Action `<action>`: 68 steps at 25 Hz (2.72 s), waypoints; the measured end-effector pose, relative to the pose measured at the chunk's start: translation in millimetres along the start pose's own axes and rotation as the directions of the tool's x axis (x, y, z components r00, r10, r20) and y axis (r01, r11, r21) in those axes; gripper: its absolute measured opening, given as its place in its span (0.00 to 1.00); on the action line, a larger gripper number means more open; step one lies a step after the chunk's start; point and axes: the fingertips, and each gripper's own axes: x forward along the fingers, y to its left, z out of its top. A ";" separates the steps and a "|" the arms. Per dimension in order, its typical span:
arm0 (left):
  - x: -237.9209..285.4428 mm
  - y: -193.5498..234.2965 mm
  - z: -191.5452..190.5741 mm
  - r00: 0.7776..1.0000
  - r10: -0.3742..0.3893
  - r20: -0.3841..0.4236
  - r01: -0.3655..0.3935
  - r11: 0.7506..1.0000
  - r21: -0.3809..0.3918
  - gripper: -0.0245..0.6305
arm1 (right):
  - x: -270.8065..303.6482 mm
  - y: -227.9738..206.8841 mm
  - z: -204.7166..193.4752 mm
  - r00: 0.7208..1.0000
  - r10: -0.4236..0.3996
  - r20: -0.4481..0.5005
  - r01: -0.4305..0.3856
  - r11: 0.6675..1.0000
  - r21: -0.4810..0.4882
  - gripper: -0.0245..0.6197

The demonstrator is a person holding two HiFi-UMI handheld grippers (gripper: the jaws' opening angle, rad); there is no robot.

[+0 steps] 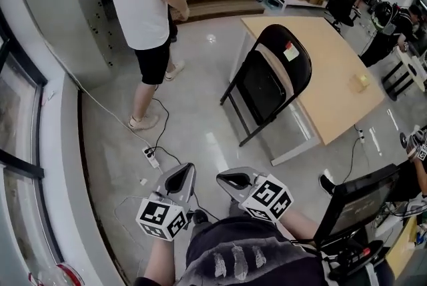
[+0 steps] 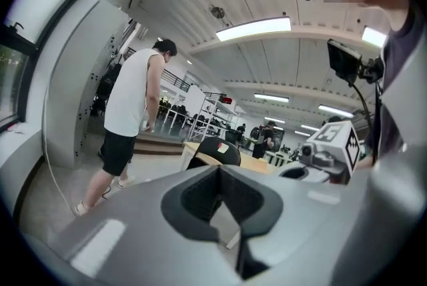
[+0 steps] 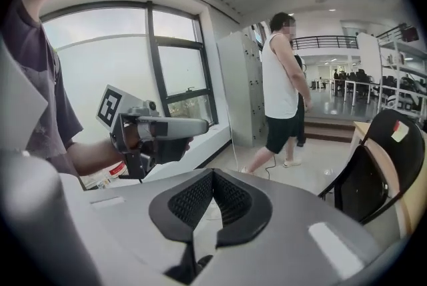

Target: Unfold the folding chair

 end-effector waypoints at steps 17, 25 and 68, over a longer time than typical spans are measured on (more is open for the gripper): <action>173.2 -28.4 28.7 0.992 0.025 -0.126 -0.011 0.994 0.111 0.04 | -31.5 -162.1 1.4 0.989 0.052 0.139 -0.066 0.994 0.093 0.04; 259.2 -68.3 25.8 0.984 0.046 -0.170 -0.024 0.991 0.130 0.04 | -75.8 -262.0 -22.0 0.991 0.027 0.133 -0.040 0.994 0.098 0.04; 574.0 -13.2 -45.1 0.807 -0.408 -0.428 0.242 0.888 -0.390 0.40 | -114.6 -555.6 25.1 0.844 -0.532 0.072 0.524 0.846 0.103 0.04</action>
